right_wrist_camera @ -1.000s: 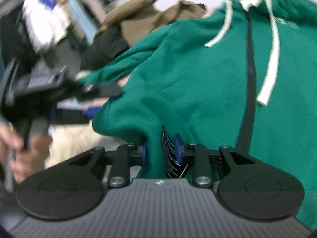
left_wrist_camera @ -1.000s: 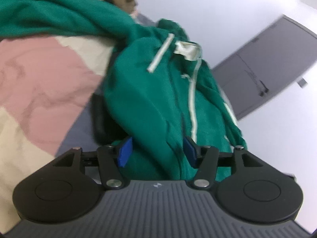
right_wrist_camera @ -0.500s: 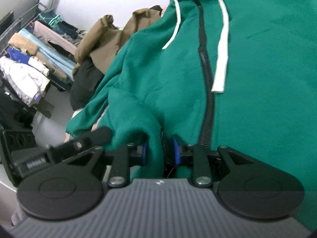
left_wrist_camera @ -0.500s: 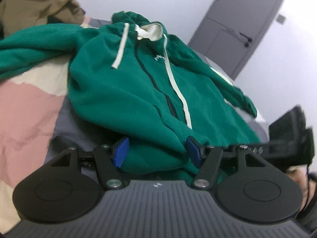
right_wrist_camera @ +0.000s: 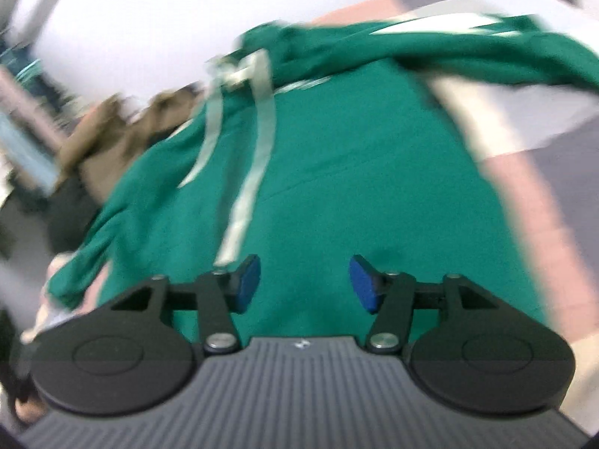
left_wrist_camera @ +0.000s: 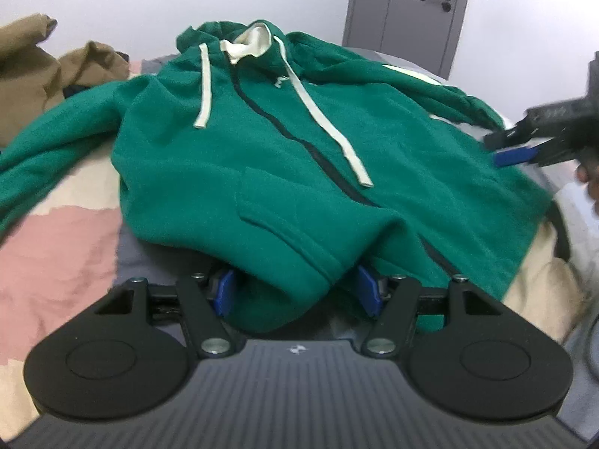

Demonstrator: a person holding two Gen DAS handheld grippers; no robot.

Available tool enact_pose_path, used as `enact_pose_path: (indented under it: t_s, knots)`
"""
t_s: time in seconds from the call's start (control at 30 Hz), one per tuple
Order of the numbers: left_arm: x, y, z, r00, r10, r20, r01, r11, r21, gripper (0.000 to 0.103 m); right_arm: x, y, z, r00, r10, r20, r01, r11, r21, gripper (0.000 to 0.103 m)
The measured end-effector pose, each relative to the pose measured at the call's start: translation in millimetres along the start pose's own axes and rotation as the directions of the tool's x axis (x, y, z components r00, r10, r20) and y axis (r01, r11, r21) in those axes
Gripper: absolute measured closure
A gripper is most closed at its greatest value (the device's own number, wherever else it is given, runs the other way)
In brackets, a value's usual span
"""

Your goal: Fold large clothes

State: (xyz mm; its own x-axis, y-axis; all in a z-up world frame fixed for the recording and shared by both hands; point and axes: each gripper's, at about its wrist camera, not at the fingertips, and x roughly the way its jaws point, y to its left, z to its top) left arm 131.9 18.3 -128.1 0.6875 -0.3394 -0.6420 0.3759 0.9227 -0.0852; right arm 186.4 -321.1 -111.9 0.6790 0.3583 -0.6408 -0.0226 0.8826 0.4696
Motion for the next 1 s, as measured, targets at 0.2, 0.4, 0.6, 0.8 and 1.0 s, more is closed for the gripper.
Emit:
enact_pose_path:
  t_s: [0.2,0.4,0.6,0.8,1.0]
  knots:
    - [14,-4,-3,0.999,0.035,-0.002,-0.034,0.998,0.061,0.039,-28,-63,16,0.976,-0.202,0.084,0.189,0.972,0.139,0.022]
    - [11,-6,0,0.998,0.049,-0.032,-0.048,0.998,0.035,0.08,-3,-78,8,0.989,-0.144,-0.038,0.148,0.979,0.14,0.024]
    - [-38,15,7,0.997,-0.064,0.047,0.073,0.967,-0.245,0.09,16,-79,7,0.995,-0.049,-0.088,0.066,0.976,0.208,0.033]
    - [-85,49,6,0.958,-0.203,0.203,0.28,0.811,-0.513,0.094,-7,-69,5,0.997,-0.041,-0.063,0.049,0.989,0.141,0.092]
    - [-116,76,-7,0.896,-0.291,0.334,0.443,0.594,-0.671,0.094,-57,-63,20,0.992,0.113,0.061,-0.122,0.977,0.176,0.094]
